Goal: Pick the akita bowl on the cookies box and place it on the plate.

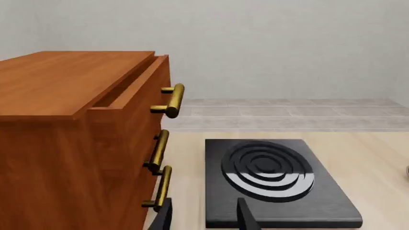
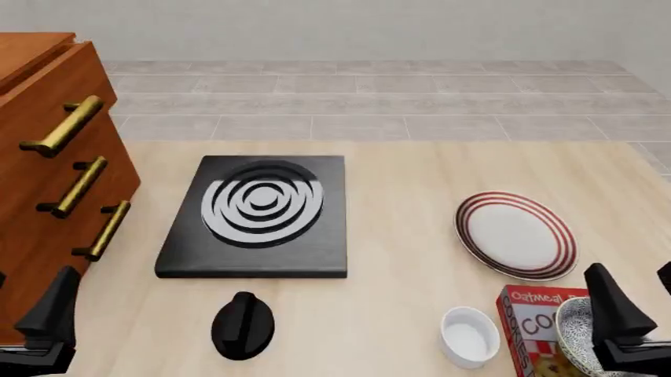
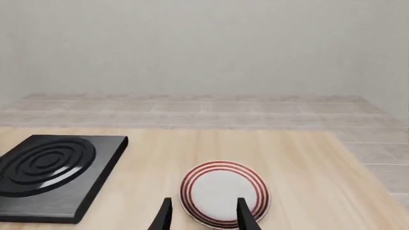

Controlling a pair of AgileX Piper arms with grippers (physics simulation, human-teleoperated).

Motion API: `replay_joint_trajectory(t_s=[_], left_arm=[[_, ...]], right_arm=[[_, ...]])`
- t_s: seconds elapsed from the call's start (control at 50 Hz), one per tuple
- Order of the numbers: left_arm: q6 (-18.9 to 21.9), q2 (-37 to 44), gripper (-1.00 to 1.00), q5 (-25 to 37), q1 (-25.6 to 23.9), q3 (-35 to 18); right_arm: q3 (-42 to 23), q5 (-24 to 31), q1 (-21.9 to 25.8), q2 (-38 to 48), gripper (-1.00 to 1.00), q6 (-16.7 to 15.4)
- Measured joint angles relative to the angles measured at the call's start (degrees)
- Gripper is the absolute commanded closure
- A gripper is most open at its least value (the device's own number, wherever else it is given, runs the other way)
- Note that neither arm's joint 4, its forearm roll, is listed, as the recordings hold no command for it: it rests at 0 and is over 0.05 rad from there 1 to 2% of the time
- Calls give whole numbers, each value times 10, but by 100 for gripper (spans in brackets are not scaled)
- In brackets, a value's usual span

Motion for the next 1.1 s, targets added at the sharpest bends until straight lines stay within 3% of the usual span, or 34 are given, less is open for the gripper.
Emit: replay_joint_trajectory(t_s=[0.18,0.56,0.66,0.82,1.1], left_arm=[[0,0,-100,0,0,0],[0,0,-100,0,0,0],[0,0,-100,0,0,0],[0,0,-100,0,0,0],[0,0,-100,0,0,0]], right_arm=[[-74,54,1,9,-100,15],[-337,232,-21,132,-100,21],[-395,287,-28,162,-100,41],[-469,370,-49,194,-100,56],[-535,483,-105,224,-100,28]])
